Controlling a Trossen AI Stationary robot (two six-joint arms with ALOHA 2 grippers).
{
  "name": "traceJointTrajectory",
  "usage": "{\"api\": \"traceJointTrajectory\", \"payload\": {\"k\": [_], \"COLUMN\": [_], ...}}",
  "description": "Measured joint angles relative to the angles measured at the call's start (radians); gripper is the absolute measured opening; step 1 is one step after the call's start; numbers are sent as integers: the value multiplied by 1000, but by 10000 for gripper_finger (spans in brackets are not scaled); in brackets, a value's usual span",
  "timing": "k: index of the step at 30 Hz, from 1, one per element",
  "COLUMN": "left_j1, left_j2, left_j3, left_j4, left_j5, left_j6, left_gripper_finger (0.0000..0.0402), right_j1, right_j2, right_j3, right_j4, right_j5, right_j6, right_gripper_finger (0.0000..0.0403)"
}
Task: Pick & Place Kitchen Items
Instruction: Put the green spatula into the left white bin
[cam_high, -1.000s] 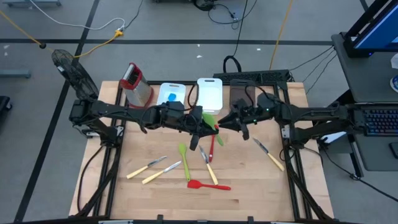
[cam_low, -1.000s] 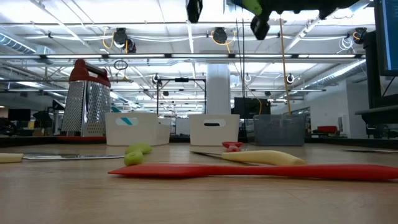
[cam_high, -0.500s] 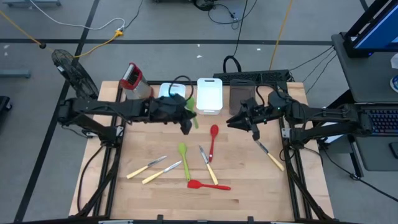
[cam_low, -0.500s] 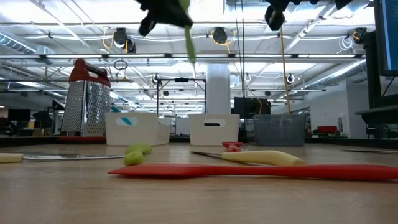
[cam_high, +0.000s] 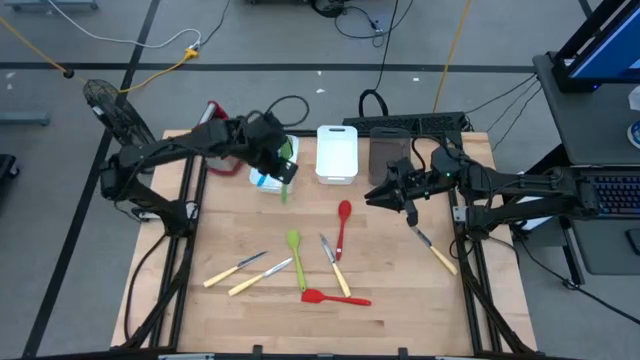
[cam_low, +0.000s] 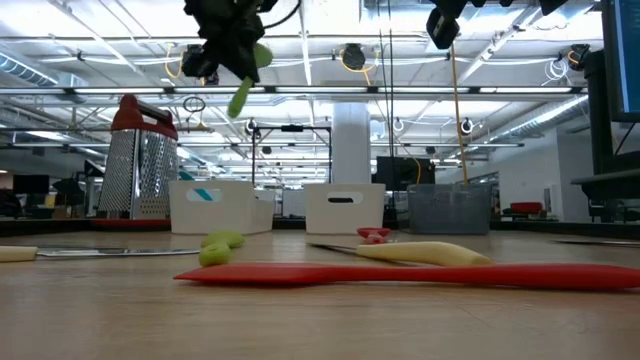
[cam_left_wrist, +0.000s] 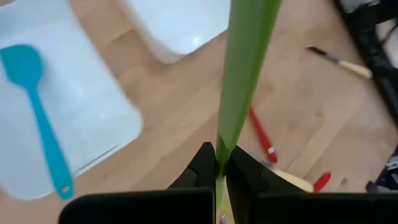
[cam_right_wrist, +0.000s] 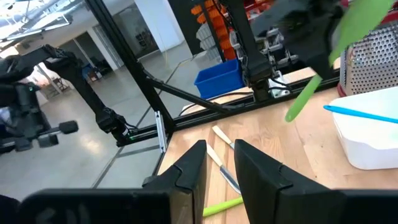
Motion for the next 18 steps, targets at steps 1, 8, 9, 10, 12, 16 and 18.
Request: {"api": "traceJointTrajectory", "payload": {"k": [1, 8, 9, 10, 12, 16, 18], "left_j1": [19, 155, 174, 194, 232, 306, 340], "left_j2": [9, 84, 101, 117, 151, 224, 255], "left_j3": [9, 20, 20, 20, 20, 20, 20], "left_j4": [-21, -136, -148, -162, -177, -208, -222], "left_j5": [10, 110, 129, 152, 213, 316, 344], "left_j6": [7, 43, 46, 48, 71, 109, 111], "left_gripper_finger": [5, 5, 5, 5, 5, 5, 5], "right_j1": [0, 0, 0, 0, 0, 0, 0], "right_j2": [0, 0, 0, 0, 0, 0, 0], "right_j3": [0, 0, 0, 0, 0, 0, 1], "right_j4": [0, 0, -1, -1, -2, -3, -3], "right_j5": [0, 0, -1, -1, -1, -1, -1], "right_j6": [0, 0, 0, 0, 0, 0, 0], "right_gripper_finger": [73, 73, 73, 73, 73, 73, 73]}}
